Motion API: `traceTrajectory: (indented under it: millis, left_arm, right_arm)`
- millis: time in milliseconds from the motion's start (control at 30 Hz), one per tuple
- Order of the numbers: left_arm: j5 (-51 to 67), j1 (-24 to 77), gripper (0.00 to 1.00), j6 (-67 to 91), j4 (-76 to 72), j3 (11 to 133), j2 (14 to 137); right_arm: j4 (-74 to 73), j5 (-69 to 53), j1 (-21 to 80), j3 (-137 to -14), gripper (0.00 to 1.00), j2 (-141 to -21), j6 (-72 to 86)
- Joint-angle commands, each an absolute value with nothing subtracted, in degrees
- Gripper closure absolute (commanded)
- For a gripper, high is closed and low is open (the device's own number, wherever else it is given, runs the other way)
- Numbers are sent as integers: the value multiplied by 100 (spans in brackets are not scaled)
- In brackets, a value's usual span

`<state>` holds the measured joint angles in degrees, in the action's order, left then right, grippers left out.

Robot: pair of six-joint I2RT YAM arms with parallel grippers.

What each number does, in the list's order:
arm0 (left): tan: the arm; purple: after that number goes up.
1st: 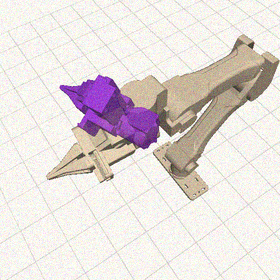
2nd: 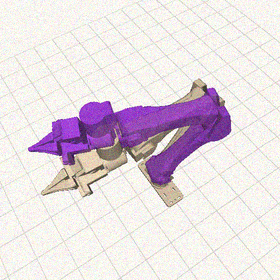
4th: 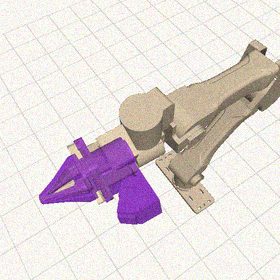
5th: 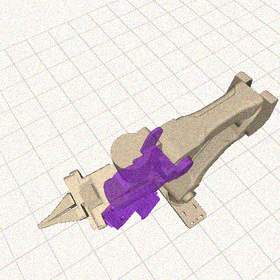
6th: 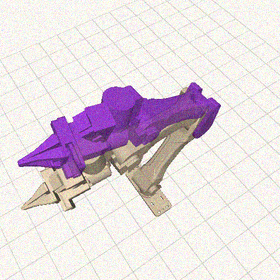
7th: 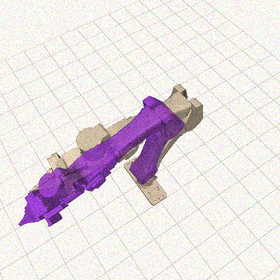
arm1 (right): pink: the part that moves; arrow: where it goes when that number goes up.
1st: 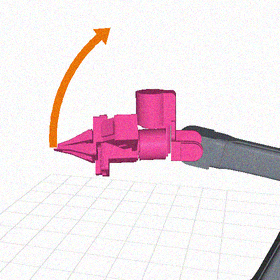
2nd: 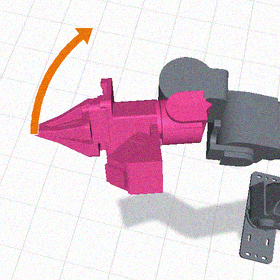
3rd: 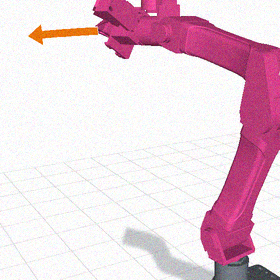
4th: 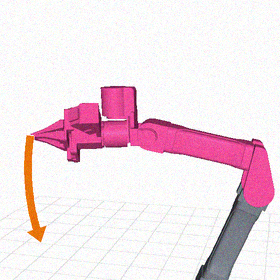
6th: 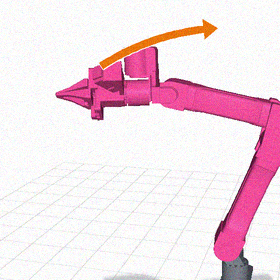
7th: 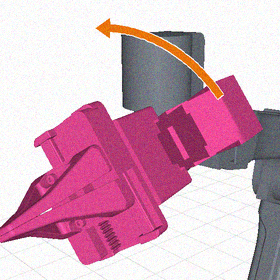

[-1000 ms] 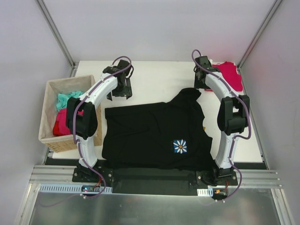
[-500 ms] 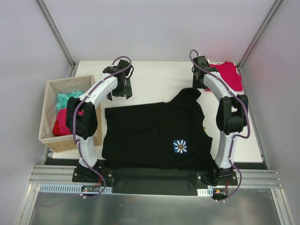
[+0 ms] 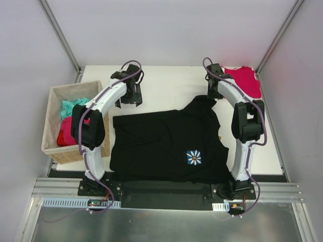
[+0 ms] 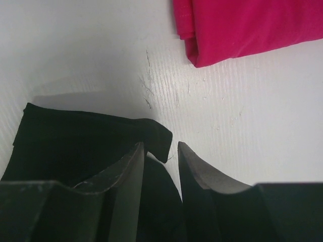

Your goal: Fold and stack the t-shirts

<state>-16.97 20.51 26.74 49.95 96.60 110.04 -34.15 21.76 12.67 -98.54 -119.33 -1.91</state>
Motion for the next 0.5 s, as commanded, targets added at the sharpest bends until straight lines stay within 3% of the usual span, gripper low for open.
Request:
traceTrajectory:
  millis: [0,133,233,300,467]
  left_arm:
    - [-1688,2004,19,2610,5036,9624,10942]
    - [-1688,1995,19,2610,5045,9624,10951]
    - [-1670,1995,19,2619,5027,9624,10951]
    - [-1670,1995,19,2610,5036,9633,10960]
    - [-1705,1995,19,2610,5036,9606,10925]
  right_arm:
    - [-3471,2189,1239,-9861,64,-11962,-88]
    - [-3498,2136,1239,-9826,68,-11944,-44]
    - [-3516,2083,1239,-9817,81,-11962,-35]
    - [-3516,2083,1248,-9826,95,-11971,-26]
    - [-3524,2039,1257,-9853,99,-11936,-26]
